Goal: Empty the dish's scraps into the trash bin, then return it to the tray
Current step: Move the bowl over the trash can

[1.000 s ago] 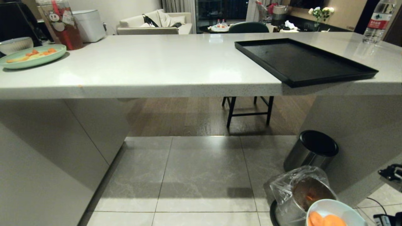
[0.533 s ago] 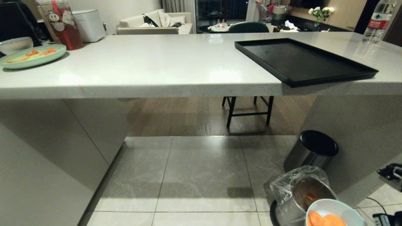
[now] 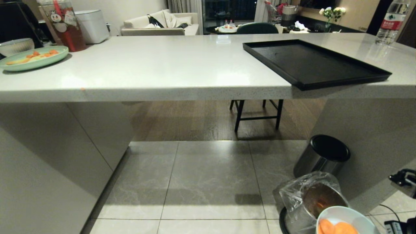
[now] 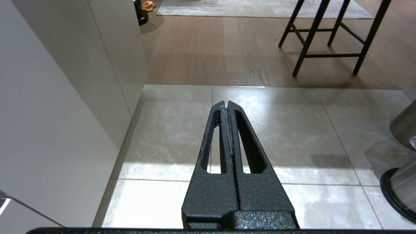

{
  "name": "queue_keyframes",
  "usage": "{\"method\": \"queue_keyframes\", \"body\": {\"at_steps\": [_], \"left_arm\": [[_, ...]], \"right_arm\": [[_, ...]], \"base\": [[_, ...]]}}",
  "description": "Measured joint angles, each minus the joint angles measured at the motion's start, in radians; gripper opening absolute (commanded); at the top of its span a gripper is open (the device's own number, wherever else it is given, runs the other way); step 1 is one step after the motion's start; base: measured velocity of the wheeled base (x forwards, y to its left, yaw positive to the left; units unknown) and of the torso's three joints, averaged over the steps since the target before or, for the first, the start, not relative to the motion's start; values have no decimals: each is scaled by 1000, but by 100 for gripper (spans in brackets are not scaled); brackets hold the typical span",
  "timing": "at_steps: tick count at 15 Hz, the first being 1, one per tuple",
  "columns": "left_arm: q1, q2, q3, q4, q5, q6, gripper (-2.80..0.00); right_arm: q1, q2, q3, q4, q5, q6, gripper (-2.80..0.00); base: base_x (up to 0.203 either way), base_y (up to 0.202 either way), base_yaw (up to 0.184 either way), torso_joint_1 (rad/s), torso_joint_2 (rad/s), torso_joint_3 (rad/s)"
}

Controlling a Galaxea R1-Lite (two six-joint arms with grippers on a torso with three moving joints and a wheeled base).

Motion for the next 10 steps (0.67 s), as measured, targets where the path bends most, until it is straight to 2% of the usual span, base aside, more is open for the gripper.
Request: {"method": "queue_keyframes", "body": {"at_steps": [10], "left_arm": [[0, 0, 0, 0, 1, 0, -280]], "right_arm": [[-2, 15, -19, -5, -2, -1, -280]], "base": [[0, 0, 0, 0, 0, 0]]}}
